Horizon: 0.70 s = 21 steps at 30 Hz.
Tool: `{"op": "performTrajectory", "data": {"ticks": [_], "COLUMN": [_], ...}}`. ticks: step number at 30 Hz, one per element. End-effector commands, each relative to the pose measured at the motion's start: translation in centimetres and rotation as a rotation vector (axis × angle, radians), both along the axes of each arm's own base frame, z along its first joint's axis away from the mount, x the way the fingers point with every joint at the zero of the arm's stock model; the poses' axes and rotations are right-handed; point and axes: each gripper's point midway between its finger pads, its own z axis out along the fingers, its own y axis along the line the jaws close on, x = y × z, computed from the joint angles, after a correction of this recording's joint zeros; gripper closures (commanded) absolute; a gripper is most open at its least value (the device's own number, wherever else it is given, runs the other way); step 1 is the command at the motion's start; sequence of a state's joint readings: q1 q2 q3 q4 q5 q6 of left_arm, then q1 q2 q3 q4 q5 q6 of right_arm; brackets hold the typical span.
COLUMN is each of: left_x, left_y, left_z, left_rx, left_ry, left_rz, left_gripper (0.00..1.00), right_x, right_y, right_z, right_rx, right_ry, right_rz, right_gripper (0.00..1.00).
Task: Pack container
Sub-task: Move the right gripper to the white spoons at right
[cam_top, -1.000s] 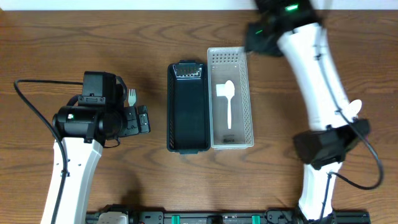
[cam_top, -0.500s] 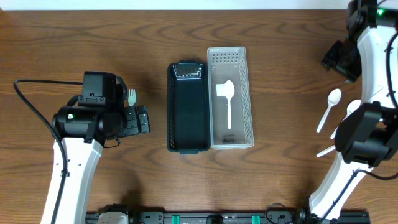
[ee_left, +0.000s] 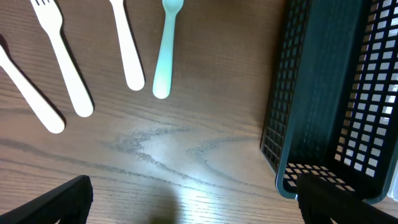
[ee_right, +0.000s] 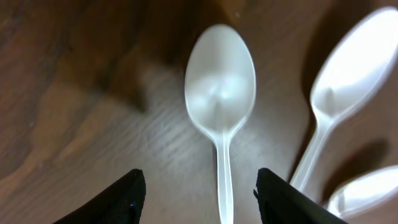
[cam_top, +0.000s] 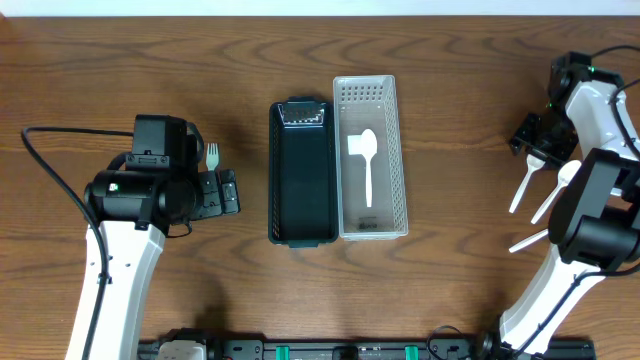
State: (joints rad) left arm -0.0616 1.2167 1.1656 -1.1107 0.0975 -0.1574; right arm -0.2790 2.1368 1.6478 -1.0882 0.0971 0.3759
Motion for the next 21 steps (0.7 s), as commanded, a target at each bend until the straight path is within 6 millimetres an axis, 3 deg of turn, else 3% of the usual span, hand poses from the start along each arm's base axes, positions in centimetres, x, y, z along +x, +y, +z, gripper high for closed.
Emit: {"op": "performTrajectory", "data": {"ticks": [1,11,16,21], "left_x": [0.3,0.3,0.3,0.3], "left_y": [0.2,0.2,0.2,0.2], "left_z": [0.5,0.5,0.5,0.5], "left_rx": [0.013,0.013,0.013,0.013], "left_ry": [-0.015,-0.015,-0.015,-0.015], "left_rz": [-0.001,-0.001,-0.001,-0.001], "left_gripper": [0.02,0.02,0.02,0.02], "right_x": [-0.4,-1.0,-1.5,-1.7], "right_y": [0.1,1.0,1.1,1.2], "right_z": [-1.1,-4.0,-4.5,-4.5], "right_rx": [0.051,0.101,0.104,0.106], "right_ry": [-0.009,-0.032,-0.021,-0.016], "right_rz": [0.067,0.093,0.092,0.092], "right_gripper": [0.39,0.39,0.41,0.62]}}
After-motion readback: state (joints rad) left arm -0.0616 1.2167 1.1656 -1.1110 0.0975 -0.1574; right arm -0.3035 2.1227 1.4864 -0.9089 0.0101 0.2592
